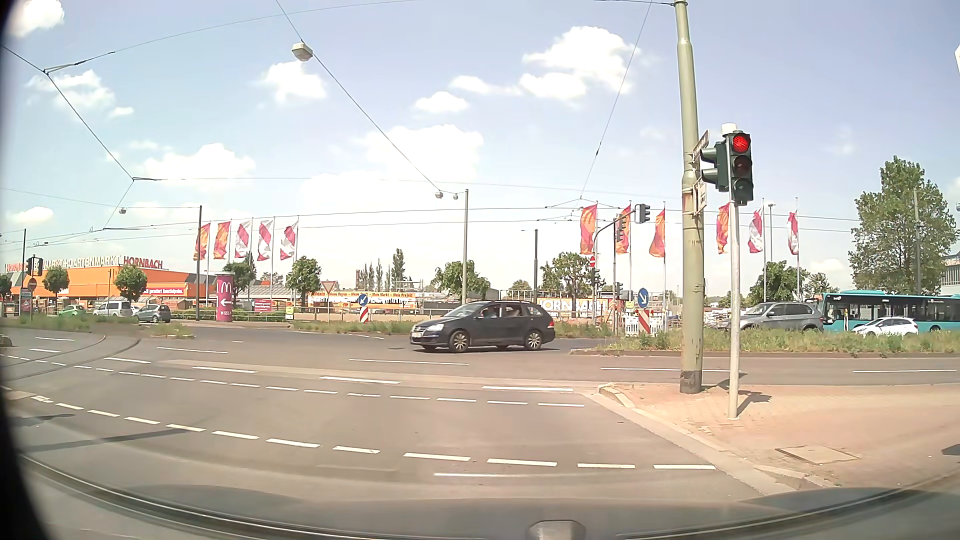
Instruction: Follow the waypoints while adhering to traffic rules and regulations
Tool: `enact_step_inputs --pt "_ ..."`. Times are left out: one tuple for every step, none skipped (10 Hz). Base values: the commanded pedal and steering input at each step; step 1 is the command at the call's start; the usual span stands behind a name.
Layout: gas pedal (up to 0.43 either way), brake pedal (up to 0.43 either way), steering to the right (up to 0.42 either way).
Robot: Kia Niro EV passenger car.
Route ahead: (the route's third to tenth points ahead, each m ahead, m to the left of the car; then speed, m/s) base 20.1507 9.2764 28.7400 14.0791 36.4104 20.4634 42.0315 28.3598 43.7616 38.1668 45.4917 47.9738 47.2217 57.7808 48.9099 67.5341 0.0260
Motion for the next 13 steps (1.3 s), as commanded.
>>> enact_step_inputs --pt "0.0 0.25 -0.048" --pt "0.0 0.268 -0.048" --pt "0.0 0.305 -0.048" --pt "0.0 0.335 -0.049" --pt "0.0 0.36 -0.048" --pt "0.0 0.366 -0.049" --pt "0.0 0.366 -0.048" --pt "0.0 0.366 -0.049" --pt "0.0 0.366 -0.048" --pt "0.0 0.36 -0.049" --pt "0.0 0.354 -0.049" --pt "0.0 0.354 -0.048" --pt "0.0 0.354 -0.048"
